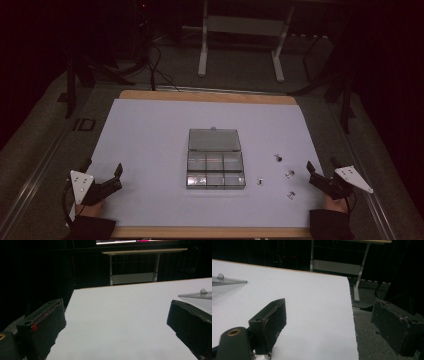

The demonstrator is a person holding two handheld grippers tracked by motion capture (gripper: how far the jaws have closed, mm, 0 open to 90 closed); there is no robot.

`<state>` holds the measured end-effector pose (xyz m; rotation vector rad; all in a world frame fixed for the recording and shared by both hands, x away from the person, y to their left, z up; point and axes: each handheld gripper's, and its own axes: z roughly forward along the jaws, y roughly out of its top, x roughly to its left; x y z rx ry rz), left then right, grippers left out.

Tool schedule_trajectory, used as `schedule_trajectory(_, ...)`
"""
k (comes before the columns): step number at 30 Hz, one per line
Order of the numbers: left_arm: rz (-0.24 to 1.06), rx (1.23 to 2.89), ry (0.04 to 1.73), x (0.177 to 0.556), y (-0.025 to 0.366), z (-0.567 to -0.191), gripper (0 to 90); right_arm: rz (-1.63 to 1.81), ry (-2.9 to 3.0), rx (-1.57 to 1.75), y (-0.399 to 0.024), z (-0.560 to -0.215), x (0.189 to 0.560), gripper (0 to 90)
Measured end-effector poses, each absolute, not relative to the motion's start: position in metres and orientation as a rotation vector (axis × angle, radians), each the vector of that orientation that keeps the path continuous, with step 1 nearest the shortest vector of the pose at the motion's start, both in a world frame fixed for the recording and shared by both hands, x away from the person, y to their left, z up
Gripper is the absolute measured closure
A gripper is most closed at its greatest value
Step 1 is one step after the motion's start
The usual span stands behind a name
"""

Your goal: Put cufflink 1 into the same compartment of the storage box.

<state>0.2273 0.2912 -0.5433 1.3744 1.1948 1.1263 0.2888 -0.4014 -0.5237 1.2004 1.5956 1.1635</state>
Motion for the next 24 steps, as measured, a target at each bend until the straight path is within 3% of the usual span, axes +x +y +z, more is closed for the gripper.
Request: schedule_trajectory(24, 1.135, 1.372, 1.183, 0.227, 0.290, -0.544, 2.9, 1.030, 1.805, 1.406, -0.395, -0.489, 0.312, 13.5)
